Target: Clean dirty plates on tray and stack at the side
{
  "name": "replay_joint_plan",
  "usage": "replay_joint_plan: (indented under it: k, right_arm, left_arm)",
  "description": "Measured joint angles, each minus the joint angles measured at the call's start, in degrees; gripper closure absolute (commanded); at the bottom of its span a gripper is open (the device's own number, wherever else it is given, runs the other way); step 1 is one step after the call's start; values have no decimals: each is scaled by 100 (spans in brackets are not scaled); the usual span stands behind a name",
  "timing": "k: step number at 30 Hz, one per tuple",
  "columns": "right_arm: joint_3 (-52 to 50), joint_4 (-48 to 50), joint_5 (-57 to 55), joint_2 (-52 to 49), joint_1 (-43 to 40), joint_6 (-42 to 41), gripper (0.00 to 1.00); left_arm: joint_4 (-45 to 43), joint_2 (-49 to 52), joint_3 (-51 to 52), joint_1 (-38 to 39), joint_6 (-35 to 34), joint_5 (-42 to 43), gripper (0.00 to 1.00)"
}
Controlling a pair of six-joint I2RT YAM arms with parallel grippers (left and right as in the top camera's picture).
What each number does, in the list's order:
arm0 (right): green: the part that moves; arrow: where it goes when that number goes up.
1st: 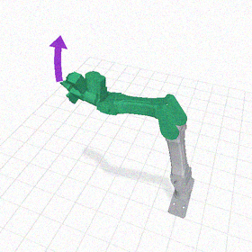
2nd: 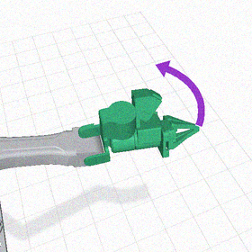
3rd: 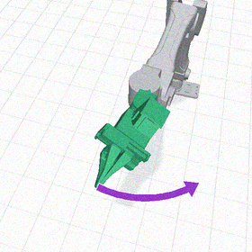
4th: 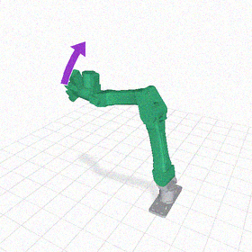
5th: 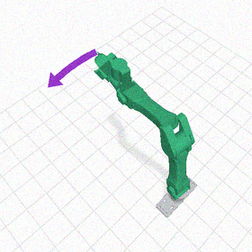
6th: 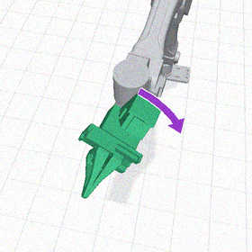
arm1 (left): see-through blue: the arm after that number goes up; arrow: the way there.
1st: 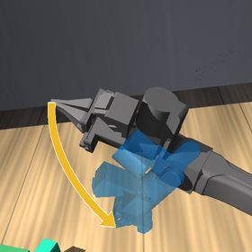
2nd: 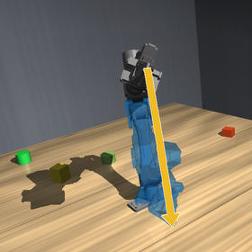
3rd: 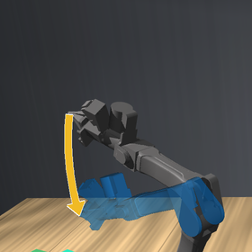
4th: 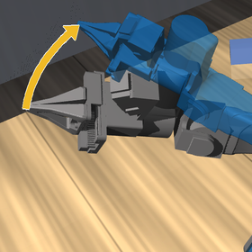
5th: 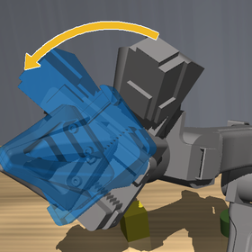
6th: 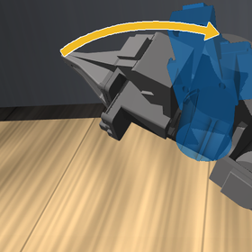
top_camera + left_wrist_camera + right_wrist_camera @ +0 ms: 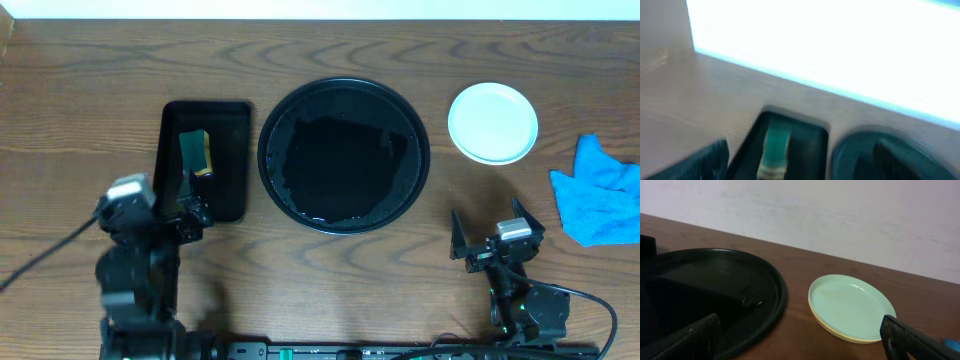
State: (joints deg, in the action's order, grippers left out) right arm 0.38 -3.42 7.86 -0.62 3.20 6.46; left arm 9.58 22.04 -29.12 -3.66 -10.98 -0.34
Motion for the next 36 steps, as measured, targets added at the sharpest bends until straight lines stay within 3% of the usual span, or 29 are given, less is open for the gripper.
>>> replay_joint_plan:
  k: [3, 11, 22, 30, 36]
  right_arm:
    - [0, 0, 2, 0, 0, 0, 1]
    - [0, 2, 2, 0, 0, 0, 1]
    - [0, 2, 2, 0, 0, 0, 1]
    - [0, 0, 2, 0, 0, 0, 1]
    - [0, 0, 2, 0, 0, 0, 1]
  left_arm:
    - [-990, -540, 459, 0, -221, -4, 8]
    - [-1897, -1423, 1436, 0, -407, -2, 9]
    - [-2293, -2116, 1864, 2, -535, -4, 9]
    - [-2509, -2142, 1978, 103, -555, 42, 9]
    - [-2498, -2142, 2616, 146, -647, 63, 9]
